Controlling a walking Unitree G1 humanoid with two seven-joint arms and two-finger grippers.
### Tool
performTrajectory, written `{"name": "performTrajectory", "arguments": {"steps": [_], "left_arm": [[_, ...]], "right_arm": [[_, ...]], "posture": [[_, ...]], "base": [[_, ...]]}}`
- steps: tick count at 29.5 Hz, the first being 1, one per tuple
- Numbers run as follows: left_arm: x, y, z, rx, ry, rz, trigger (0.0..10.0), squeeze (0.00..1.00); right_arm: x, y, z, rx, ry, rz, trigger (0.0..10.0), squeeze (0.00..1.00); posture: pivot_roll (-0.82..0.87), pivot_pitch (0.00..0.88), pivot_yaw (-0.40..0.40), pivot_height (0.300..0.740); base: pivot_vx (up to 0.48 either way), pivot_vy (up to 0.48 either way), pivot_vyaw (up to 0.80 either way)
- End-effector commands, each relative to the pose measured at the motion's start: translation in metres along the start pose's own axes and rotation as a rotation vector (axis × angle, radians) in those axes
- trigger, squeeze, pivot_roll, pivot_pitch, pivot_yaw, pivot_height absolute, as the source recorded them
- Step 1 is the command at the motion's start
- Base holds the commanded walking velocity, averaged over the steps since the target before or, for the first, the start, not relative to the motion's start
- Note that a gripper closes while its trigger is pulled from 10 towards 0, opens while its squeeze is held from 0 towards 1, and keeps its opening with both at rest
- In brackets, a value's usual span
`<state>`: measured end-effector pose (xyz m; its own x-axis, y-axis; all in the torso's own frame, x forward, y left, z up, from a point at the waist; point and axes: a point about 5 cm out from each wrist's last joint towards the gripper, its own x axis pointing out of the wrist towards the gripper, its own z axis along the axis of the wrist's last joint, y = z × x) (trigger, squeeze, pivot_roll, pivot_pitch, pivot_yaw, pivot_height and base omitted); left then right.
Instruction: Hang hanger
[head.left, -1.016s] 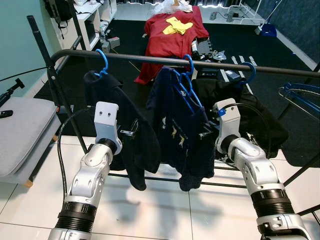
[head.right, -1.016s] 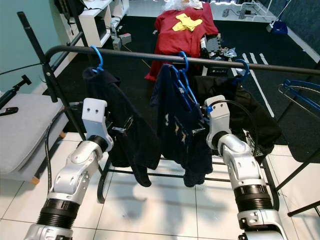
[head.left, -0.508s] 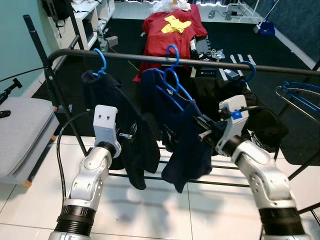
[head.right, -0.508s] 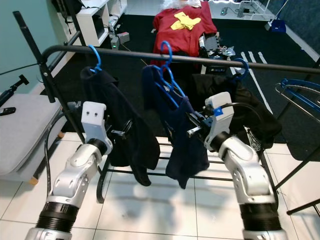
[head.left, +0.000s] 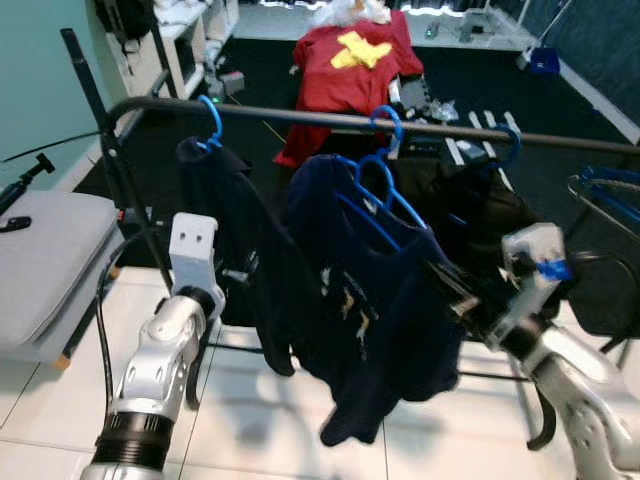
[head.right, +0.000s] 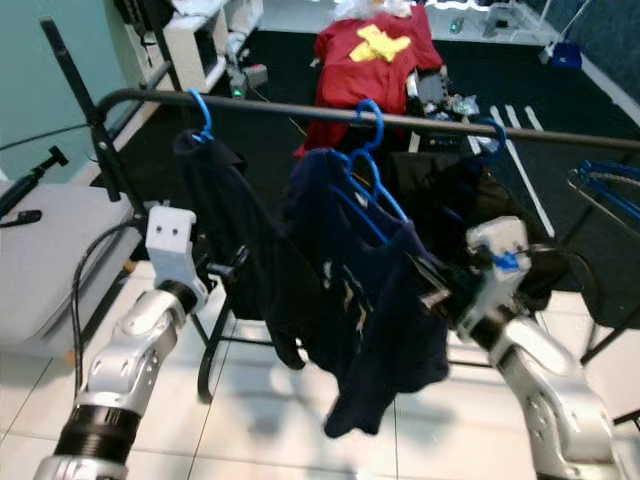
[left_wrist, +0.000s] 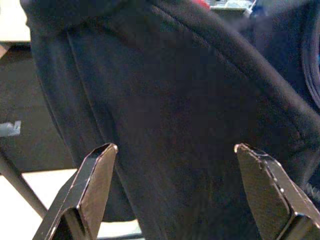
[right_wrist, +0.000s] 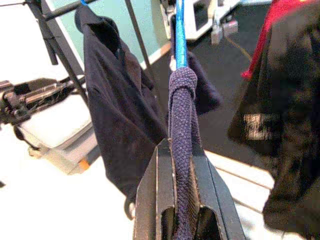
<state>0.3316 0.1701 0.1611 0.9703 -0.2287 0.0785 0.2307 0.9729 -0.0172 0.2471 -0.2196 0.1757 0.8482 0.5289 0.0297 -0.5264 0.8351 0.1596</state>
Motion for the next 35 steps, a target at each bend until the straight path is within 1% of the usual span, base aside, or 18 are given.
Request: {"name": "performTrajectory", "arguments": {"steps": [1,2,4,5,8,9,10,12,15,17,18,19,21,23,24,27,32,35], "left_arm": [[0.001,0.002,0.000,-0.037,0.010,-0.051,10.0,0.00],[0.001,0.003,0.002,-0.063,0.012,-0.074,10.0,0.00],[0.001,0.003,0.002,-0.063,0.012,-0.074,10.0,0.00],[0.002,0.003,0.005,-0.096,0.010,-0.105,10.0,0.00],[0.001,0.001,0.009,-0.123,0.003,-0.164,10.0,0.00],[-0.002,-0.004,0.015,-0.134,-0.013,-0.253,10.0,0.00],[-0.002,-0.004,0.015,-0.134,-0.013,-0.253,10.0,0.00],[-0.013,-0.010,0.033,-0.177,-0.062,-0.482,10.0,0.00],[-0.018,-0.011,0.039,-0.188,-0.080,-0.551,10.0,0.00],[-0.027,0.003,0.061,-0.228,-0.140,-0.676,10.0,0.00],[-0.027,0.003,0.061,-0.228,-0.140,-0.676,10.0,0.00],[-0.030,0.010,0.073,-0.243,-0.180,-0.719,10.0,0.00],[-0.030,0.010,0.073,-0.243,-0.180,-0.719,10.0,0.00],[-0.032,0.021,0.097,-0.229,-0.253,-0.782,10.0,0.00],[-0.032,0.021,0.097,-0.229,-0.253,-0.782,10.0,0.00],[-0.031,0.025,0.108,-0.170,-0.279,-0.824,10.0,0.00],[-0.033,0.026,0.121,-0.123,-0.304,-0.905,10.0,0.00],[-0.034,0.026,0.126,-0.124,-0.321,-0.926,10.0,0.00]], "right_arm": [[-0.006,0.012,0.012,0.022,-0.050,0.103,0.0,0.00],[-0.010,0.019,0.012,0.048,-0.043,0.172,0.0,0.00],[-0.010,0.019,0.012,0.048,-0.043,0.172,0.0,0.00],[-0.014,0.026,0.013,0.061,-0.029,0.240,0.0,0.00],[-0.018,0.030,0.012,0.052,0.001,0.287,0.0,0.00],[-0.024,0.029,0.013,0.026,0.037,0.312,0.0,0.00],[-0.024,0.029,0.013,0.026,0.037,0.312,0.0,0.00],[-0.043,0.017,0.033,-0.045,0.074,0.332,0.0,0.00],[-0.050,0.015,0.042,-0.066,0.078,0.338,0.0,0.00],[-0.064,0.014,0.071,-0.122,0.047,0.358,0.0,0.00],[-0.064,0.014,0.071,-0.122,0.047,0.358,0.0,0.00],[-0.069,0.016,0.086,-0.157,0.019,0.372,0.0,0.00],[-0.069,0.016,0.086,-0.157,0.019,0.372,0.0,0.00],[-0.078,0.026,0.118,-0.232,-0.069,0.425,0.0,0.00],[-0.078,0.026,0.118,-0.232,-0.069,0.425,0.0,0.00],[-0.081,0.038,0.139,-0.284,-0.153,0.499,0.0,0.00],[-0.082,0.054,0.156,-0.308,-0.215,0.605,0.0,0.00],[-0.083,0.056,0.157,-0.308,-0.209,0.626,0.0,0.00]], "posture": [[-0.07,0.132,-0.034,0.740],[-0.07,0.132,-0.033,0.740],[-0.07,0.132,-0.033,0.740],[-0.07,0.132,-0.033,0.740],[-0.07,0.127,-0.034,0.740],[-0.07,0.127,-0.034,0.740],[-0.07,0.127,-0.034,0.740],[-0.08,0.115,-0.028,0.740],[-0.08,0.114,-0.027,0.740],[-0.10,0.113,-0.020,0.740],[-0.10,0.113,-0.020,0.740],[-0.10,0.112,-0.017,0.740],[-0.10,0.112,-0.017,0.740],[-0.10,0.111,-0.012,0.740],[-0.10,0.111,-0.012,0.740],[-0.10,0.111,-0.006,0.740],[-0.10,0.111,-0.004,0.740],[-0.10,0.110,-0.005,0.740]], "base": [[0.000,0.000,0.00],[0.000,0.000,0.00],[0.000,0.000,0.00],[0.000,0.000,0.00],[-0.212,0.000,0.00],[-0.319,0.000,0.00],[-0.319,0.000,0.00],[-0.321,0.000,0.00],[-0.322,0.000,0.00],[0.000,0.000,0.00],[0.000,0.000,0.00],[0.000,0.000,0.00],[0.000,0.000,0.00],[0.000,0.000,0.00],[0.000,0.000,0.00],[0.000,0.000,0.00],[0.000,0.000,0.00],[0.000,0.000,0.00]]}}
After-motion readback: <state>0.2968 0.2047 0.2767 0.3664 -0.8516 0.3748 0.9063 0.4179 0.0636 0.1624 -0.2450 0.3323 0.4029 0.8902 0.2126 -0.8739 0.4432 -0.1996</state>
